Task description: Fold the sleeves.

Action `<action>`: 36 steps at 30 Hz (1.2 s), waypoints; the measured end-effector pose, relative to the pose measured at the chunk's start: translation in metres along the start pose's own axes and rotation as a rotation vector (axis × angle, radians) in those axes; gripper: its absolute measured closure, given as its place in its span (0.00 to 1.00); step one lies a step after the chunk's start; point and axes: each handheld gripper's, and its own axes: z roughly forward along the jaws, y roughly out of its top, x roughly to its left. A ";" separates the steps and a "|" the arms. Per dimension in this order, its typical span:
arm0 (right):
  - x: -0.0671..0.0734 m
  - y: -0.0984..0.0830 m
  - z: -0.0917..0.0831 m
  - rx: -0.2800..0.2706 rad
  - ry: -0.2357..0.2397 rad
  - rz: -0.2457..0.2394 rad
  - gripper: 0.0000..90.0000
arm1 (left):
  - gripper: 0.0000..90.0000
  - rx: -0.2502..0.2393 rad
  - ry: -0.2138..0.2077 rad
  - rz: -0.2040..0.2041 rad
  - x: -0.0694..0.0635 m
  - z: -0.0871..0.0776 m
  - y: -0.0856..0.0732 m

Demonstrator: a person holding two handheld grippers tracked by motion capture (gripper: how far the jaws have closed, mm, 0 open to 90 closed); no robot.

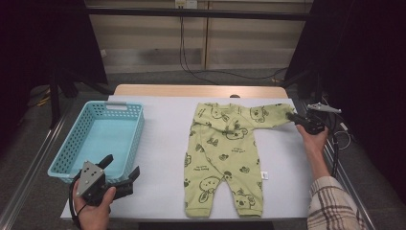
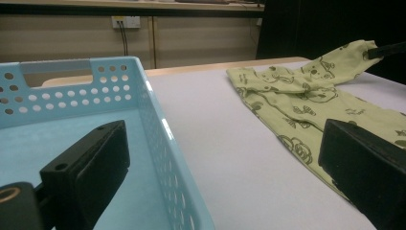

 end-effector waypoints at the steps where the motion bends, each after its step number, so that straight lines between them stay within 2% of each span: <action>1: 0.000 0.001 0.000 -0.010 0.006 -0.004 0.94 | 0.04 -0.001 0.001 -0.001 0.000 0.000 0.000; 7: 0.005 0.005 -0.003 -0.032 0.034 -0.018 0.94 | 0.04 0.000 -0.005 -0.002 0.000 0.000 0.000; 15: 0.011 0.010 -0.007 -0.050 0.058 -0.008 0.94 | 0.04 -0.003 -0.005 -0.002 -0.001 0.000 0.000; 16: 0.011 0.011 -0.007 -0.057 0.064 -0.020 0.94 | 0.04 -0.003 -0.004 -0.001 -0.001 0.000 0.000; 22: 0.020 0.015 -0.007 -0.068 0.084 -0.025 0.94 | 0.04 -0.004 -0.009 0.001 -0.001 0.000 0.000; 36: 0.046 0.029 -0.007 -0.107 0.174 -0.072 0.94 | 0.04 -0.003 -0.017 -0.001 -0.001 0.000 0.000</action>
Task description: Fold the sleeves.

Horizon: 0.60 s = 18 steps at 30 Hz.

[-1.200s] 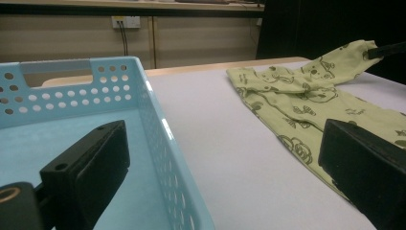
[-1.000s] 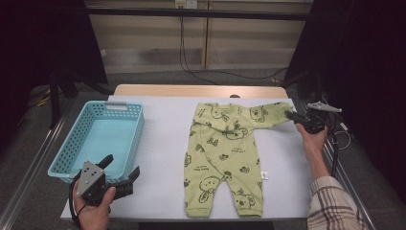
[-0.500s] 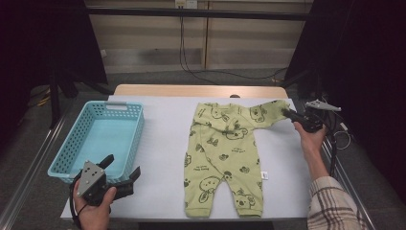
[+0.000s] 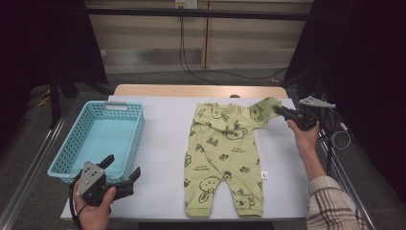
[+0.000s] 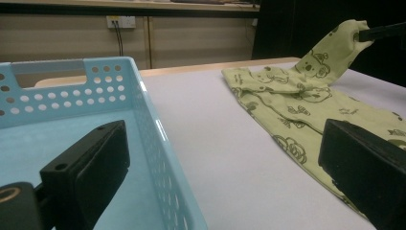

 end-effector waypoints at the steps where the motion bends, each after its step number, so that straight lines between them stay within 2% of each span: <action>1: 0.002 0.001 0.000 -0.003 0.006 -0.001 0.94 | 0.04 -0.002 -0.002 -0.004 0.000 0.000 0.000; 9: 0.013 0.006 0.003 -0.015 0.047 -0.009 0.94 | 0.04 -0.002 0.000 -0.004 0.000 0.000 0.000; 11: 0.016 0.008 0.003 -0.016 0.047 0.003 0.93 | 0.04 -0.002 0.001 -0.002 0.000 0.000 0.000; 13: 0.018 0.009 0.003 -0.021 0.054 -0.016 0.93 | 0.04 -0.001 0.001 -0.003 0.000 0.000 0.000; 18: 0.026 0.012 0.006 -0.032 0.070 -0.014 0.93 | 0.04 -0.002 0.002 -0.002 0.000 0.000 0.000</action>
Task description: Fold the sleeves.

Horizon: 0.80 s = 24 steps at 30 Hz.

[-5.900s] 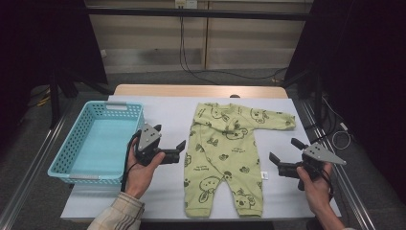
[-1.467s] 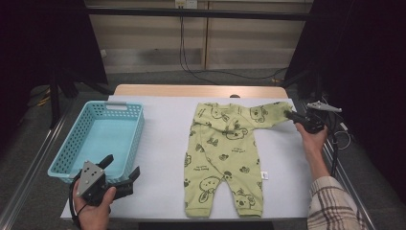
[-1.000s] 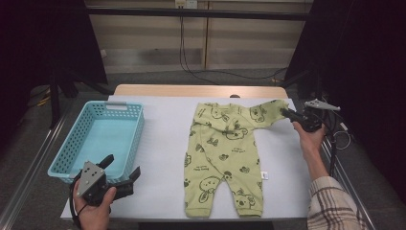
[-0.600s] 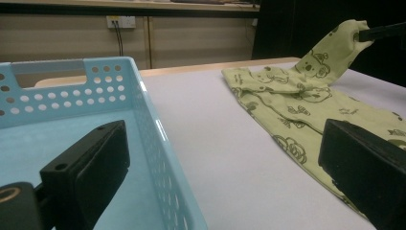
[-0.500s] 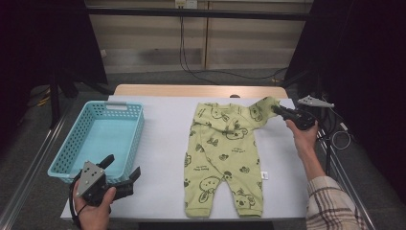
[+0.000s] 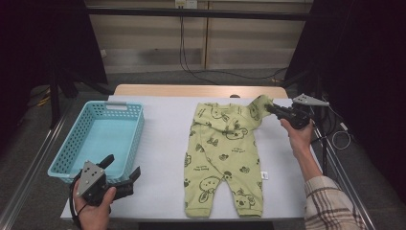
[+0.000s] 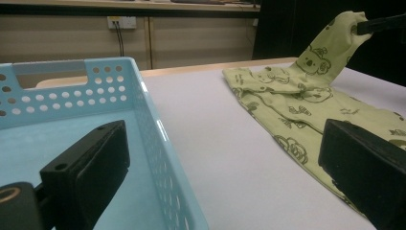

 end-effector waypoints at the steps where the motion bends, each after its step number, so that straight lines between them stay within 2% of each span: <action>1: 0.001 0.000 0.001 -0.001 0.008 -0.006 0.93 | 0.04 0.001 -0.002 0.000 0.000 0.000 0.000; 14: 0.019 0.004 0.010 0.004 0.030 -0.021 0.94 | 0.04 0.001 0.001 -0.001 0.000 0.000 0.000; 22: 0.033 0.001 0.021 0.037 0.064 -0.069 0.94 | 0.04 0.001 0.004 -0.002 0.000 0.000 0.000; 24: 0.037 0.001 0.023 0.043 0.072 -0.060 0.94 | 0.04 0.003 0.002 0.000 0.001 0.000 0.000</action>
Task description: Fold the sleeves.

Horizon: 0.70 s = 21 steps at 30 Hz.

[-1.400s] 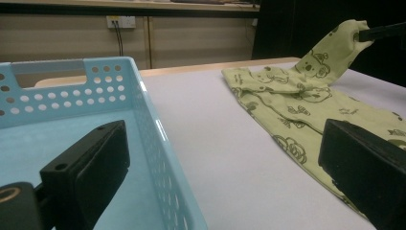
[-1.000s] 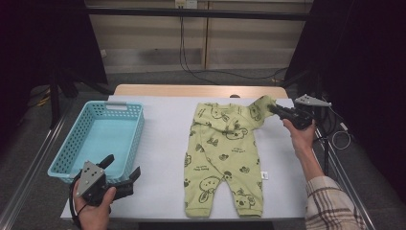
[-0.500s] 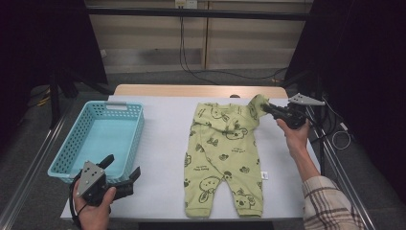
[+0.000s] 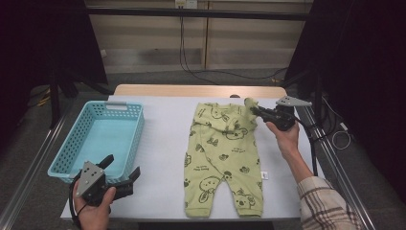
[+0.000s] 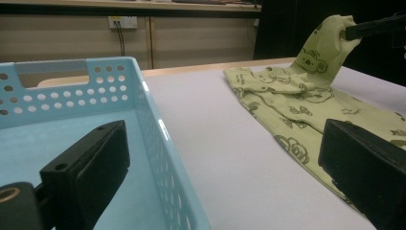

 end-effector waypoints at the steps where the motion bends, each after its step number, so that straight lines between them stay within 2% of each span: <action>1: 0.002 0.000 0.001 -0.001 0.004 -0.001 0.94 | 0.04 0.001 0.000 0.000 0.000 0.000 0.000; 4: 0.004 0.001 0.004 -0.001 0.012 -0.022 0.94 | 0.04 0.001 0.001 0.004 0.000 0.000 0.000; 8: 0.010 0.003 0.006 0.006 0.027 -0.010 0.94 | 0.04 0.001 0.001 0.002 0.000 0.000 0.000; 12: 0.011 0.007 0.007 -0.003 0.031 -0.029 0.94 | 0.04 -0.003 0.000 0.001 0.000 0.000 0.000; 21: 0.016 0.006 0.013 0.006 0.055 -0.009 0.94 | 0.04 -0.001 -0.001 0.003 0.000 0.001 0.000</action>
